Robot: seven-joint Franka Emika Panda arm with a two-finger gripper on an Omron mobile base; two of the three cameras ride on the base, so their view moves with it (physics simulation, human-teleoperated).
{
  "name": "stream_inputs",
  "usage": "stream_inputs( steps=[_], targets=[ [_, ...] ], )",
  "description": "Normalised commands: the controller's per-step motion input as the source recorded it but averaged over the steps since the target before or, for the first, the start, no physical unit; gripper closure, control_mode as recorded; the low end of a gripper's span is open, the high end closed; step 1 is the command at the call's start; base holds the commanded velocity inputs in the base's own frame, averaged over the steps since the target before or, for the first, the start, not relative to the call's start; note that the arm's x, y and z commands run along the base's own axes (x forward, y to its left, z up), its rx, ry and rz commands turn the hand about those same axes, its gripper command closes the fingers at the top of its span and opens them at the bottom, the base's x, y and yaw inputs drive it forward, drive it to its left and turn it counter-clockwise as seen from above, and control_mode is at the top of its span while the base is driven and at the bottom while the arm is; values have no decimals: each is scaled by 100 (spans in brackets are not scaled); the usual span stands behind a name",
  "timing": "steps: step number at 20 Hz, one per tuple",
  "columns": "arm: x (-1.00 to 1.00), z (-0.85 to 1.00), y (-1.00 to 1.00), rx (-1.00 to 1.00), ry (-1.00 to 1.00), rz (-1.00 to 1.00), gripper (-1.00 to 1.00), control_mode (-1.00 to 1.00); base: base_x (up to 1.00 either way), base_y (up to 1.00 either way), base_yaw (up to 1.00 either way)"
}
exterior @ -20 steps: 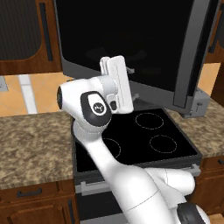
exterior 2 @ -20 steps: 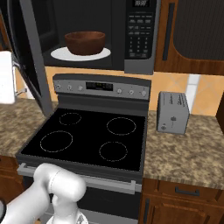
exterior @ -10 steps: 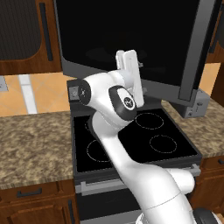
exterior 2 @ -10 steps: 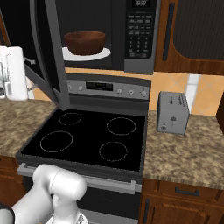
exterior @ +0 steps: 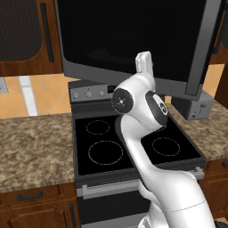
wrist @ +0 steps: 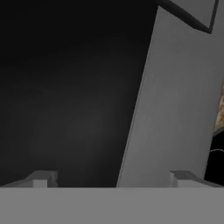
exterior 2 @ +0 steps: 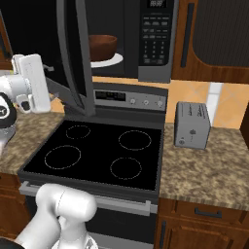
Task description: Open the microwave, place the bowl with waffle inside the microwave, then close the microwave door and turn it on.
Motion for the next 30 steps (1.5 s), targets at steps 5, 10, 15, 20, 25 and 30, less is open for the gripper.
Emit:
stream_inputs(
  steps=[5, 10, 15, 20, 25, 30],
  targets=[
    [37, 0, -20, 7, -1, 14, -100, -100, 0, 0, 0],
    [35, 0, -13, 6, 0, 13, -100, -100, 0, 0, 0],
    [30, 0, -8, 4, 0, 12, -100, -100, 0, 0, 0],
    [26, 0, -17, 2, 0, 15, -100, -100, 0, 0, 0],
    [37, 0, -13, 2, 0, 13, -100, -100, 0, 0, 0],
    [43, 0, -11, 3, 0, 11, -100, -100, 0, 0, 0]
  ],
)
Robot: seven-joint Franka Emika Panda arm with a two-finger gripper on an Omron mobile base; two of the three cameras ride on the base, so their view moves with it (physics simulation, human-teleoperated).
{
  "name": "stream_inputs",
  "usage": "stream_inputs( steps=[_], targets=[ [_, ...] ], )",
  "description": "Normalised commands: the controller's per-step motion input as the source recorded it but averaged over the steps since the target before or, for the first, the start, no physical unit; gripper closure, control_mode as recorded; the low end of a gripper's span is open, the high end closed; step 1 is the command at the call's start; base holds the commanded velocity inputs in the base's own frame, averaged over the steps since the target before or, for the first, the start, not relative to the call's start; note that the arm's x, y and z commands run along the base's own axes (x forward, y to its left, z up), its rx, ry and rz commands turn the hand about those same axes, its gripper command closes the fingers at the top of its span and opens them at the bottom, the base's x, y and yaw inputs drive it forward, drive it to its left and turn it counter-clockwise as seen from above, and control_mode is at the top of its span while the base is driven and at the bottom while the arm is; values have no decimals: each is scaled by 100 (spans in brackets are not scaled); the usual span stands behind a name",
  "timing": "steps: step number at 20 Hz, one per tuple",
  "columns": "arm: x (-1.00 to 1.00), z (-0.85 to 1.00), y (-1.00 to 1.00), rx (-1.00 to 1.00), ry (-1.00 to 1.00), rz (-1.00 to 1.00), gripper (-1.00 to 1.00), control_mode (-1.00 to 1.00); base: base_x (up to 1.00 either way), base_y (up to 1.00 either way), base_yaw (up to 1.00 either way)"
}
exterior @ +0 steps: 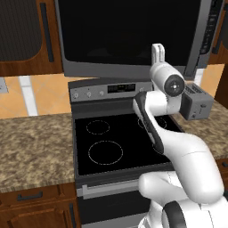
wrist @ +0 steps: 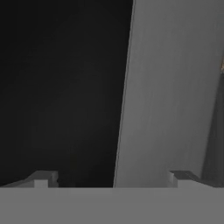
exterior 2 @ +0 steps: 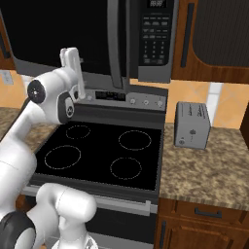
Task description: Open the microwave, place the bowl with waffle inside the microwave, then close the microwave door and turn it on.
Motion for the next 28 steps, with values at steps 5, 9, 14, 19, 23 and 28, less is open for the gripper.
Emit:
stream_inputs(
  steps=[5, 9, 14, 19, 23, 28],
  targets=[
    [44, 0, -2, 2, 0, 8, -100, -100, 0, 0, 0],
    [39, 0, 0, 2, 0, 6, -100, -100, 0, 0, 0],
    [29, 0, 0, 1, 0, 4, -100, -100, 0, 0, 0],
    [25, 0, 0, 0, 0, 1, -100, -100, 0, 0, 0],
    [23, 0, 0, 0, 0, 1, -100, -100, 0, 0, 0],
    [29, 0, 0, 0, 0, 0, -100, -100, 0, 0, 0]
  ],
)
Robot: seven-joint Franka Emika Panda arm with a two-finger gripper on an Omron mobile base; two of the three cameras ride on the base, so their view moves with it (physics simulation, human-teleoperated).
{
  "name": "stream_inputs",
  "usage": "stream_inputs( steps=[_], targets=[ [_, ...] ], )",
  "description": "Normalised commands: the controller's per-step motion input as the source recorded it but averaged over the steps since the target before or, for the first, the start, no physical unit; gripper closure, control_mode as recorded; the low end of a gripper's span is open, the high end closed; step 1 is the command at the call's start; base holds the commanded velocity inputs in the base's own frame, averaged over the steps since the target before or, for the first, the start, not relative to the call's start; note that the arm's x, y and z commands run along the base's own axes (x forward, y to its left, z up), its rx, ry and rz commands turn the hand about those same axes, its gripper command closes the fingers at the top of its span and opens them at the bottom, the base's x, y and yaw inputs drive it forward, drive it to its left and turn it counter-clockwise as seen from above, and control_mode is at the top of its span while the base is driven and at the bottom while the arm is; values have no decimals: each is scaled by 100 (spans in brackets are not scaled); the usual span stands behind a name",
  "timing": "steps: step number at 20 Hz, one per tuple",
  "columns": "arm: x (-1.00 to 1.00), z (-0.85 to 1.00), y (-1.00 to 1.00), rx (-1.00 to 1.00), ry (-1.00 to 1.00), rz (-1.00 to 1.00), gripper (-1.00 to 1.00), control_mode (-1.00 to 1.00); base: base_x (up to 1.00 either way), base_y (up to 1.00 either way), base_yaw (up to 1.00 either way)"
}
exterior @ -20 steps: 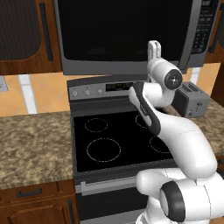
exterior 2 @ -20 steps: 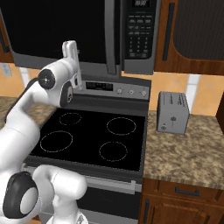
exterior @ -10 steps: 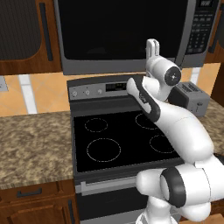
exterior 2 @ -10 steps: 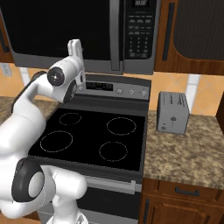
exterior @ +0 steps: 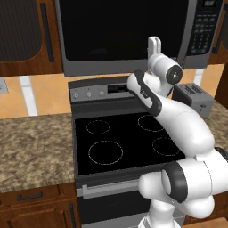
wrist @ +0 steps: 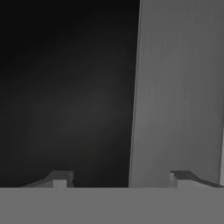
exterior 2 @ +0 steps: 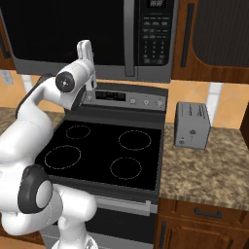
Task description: Open the microwave, place the bowl with waffle inside the microwave, then close the microwave door and turn it on.
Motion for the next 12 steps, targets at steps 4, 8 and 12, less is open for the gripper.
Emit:
stream_inputs(
  steps=[4, 8, 12],
  targets=[
    [10, 0, 0, 0, 0, 1, -100, -100, 0, 0, 0],
    [0, 0, 0, 0, 0, 0, -100, -100, 0, 0, 0],
    [-37, 10, 0, -4, -10, 1, -100, -100, 0, 0, 0]
  ],
)
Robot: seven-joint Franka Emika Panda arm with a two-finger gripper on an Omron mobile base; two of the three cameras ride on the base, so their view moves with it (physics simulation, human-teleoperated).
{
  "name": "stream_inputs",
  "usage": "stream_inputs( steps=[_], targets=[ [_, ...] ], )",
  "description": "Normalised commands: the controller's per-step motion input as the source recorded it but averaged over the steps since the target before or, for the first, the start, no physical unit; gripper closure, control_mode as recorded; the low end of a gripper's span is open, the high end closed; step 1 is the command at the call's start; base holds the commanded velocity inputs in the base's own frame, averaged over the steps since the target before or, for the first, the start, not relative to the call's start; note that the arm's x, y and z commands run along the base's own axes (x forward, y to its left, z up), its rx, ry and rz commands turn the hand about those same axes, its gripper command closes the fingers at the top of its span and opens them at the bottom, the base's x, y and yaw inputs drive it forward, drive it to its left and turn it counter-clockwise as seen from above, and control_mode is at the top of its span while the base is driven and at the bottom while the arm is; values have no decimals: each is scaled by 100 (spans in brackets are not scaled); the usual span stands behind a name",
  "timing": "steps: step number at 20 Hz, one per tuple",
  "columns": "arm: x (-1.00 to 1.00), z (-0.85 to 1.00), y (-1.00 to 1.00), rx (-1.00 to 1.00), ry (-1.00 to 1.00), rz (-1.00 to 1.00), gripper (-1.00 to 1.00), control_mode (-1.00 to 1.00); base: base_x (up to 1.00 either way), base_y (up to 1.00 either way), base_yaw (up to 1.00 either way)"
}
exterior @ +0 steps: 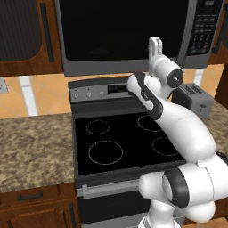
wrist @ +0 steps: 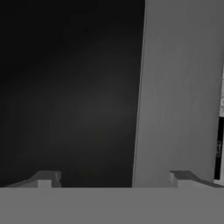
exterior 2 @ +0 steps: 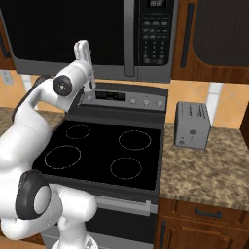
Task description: Open the microwave, place the bowl with waffle inside the microwave, then close the microwave door and turn it on.
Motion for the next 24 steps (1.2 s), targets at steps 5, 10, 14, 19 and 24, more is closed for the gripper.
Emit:
stream_inputs(
  steps=[5, 10, 14, 19, 24],
  targets=[
    [-70, 46, 0, -12, -13, -1, -100, -100, 0, 0, 0],
    [-71, 44, -15, -16, -4, -3, -100, -100, 0, 0, 0],
    [-95, 20, -24, -23, 0, 0, -100, -100, 0, 0, 0],
    [-77, 24, -41, -23, 0, 0, -100, -100, 0, 0, 0],
    [-49, 0, -37, -37, 0, 0, -100, -100, 0, 0, 0]
  ],
)
